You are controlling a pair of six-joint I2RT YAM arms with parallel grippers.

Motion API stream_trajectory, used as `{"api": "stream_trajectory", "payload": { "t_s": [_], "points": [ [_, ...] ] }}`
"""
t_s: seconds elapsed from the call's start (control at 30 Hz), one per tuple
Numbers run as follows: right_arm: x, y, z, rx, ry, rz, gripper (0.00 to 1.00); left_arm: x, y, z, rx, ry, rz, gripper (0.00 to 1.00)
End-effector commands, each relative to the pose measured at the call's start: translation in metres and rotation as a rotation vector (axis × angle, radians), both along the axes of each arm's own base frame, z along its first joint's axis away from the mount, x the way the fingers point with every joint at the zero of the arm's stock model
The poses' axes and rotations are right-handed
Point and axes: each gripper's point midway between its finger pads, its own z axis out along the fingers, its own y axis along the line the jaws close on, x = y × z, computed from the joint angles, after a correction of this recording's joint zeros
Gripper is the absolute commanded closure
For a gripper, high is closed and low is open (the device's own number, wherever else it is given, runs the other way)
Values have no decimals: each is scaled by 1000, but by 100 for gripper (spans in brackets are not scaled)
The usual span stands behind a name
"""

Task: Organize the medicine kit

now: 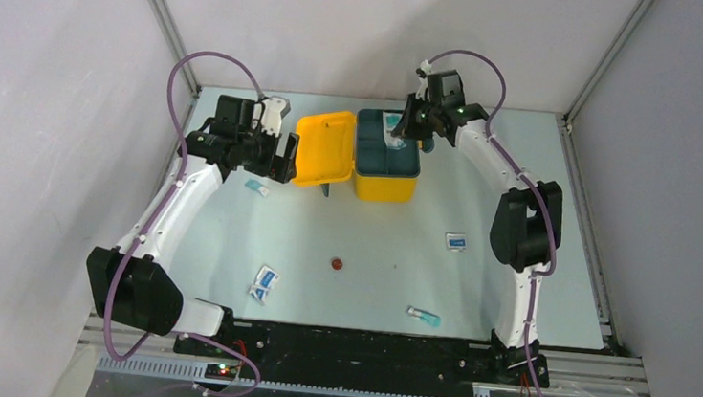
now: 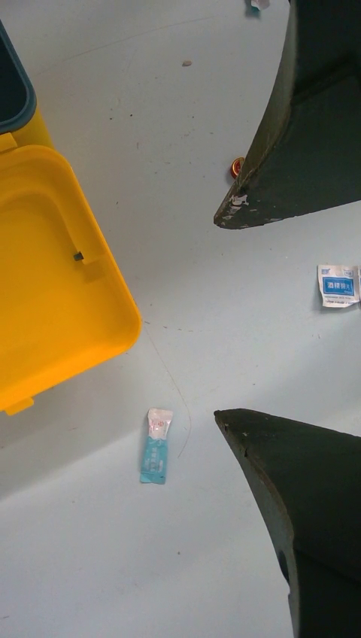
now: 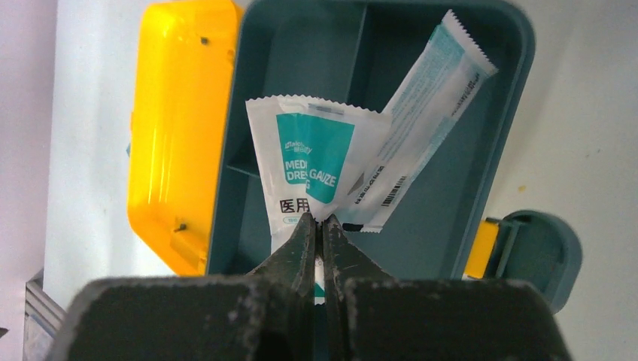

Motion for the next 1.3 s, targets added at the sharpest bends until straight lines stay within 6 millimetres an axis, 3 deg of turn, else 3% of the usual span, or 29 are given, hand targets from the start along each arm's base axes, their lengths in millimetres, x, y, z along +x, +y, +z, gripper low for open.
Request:
{"api": "stream_trajectory", "payload": {
  "t_s": [0.0, 0.07, 0.17, 0.27, 0.43, 0.5, 0.53, 0.6, 0.67, 0.77, 0.93, 1.03, 1.27],
  "points": [
    [-14, -2, 4, 3, 29, -23, 95, 10, -3, 18, -23, -55, -11, 7],
    [-13, -4, 2, 0, 30, -26, 87, 10, -3, 18, -23, -55, -11, 6],
    [-10, -7, 14, 3, -2, -28, 78, 8, -3, 19, -24, -58, -11, 7],
    [-12, -11, 20, 8, -15, -26, 80, 5, -2, 16, -22, -51, -10, 6],
    [-26, -18, 8, 11, 35, -35, 87, 5, -4, 16, -28, -51, -15, 7],
    [-30, -18, 6, 19, 43, -33, 75, 7, -4, 17, -28, -56, -15, 7],
    [-34, -16, 6, 35, 50, -11, 63, 8, -4, 17, -28, -55, -14, 7],
    [-35, -13, 10, 55, 43, 8, 49, 9, -4, 18, -28, -58, -14, 6],
    [-34, -13, 15, 67, 37, 9, 45, 9, -4, 19, -30, -59, -14, 7],
    [-32, -15, 22, 72, 21, 4, 46, 8, -5, 18, -34, -54, -17, 7],
    [-31, -13, 14, 76, 29, 19, 49, 8, -7, 17, -42, -49, -17, 6],
    [-33, -5, 1, 85, 56, 60, 48, 10, -6, 18, -39, -51, -18, 7],
    [-35, 20, 2, 121, 30, 189, 38, 8, -5, 17, -33, -54, -17, 7]
  ]
}}
